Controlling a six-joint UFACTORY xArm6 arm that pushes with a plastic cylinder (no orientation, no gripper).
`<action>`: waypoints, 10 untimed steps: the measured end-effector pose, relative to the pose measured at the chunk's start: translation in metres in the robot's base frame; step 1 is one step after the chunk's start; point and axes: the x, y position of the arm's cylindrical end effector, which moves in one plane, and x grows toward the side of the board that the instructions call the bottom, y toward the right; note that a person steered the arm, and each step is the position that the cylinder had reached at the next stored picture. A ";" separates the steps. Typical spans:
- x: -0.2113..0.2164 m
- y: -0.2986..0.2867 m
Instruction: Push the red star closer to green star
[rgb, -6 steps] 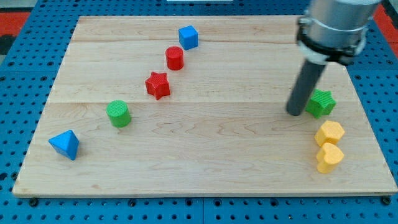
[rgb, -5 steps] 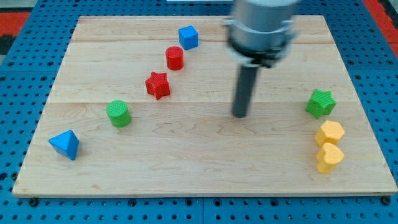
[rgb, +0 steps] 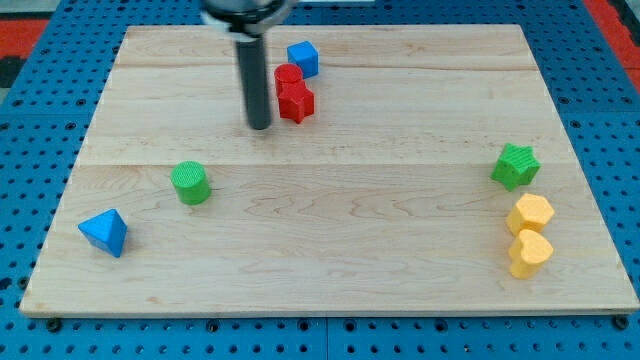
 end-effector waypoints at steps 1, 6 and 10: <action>-0.042 0.035; -0.028 0.228; 0.019 0.184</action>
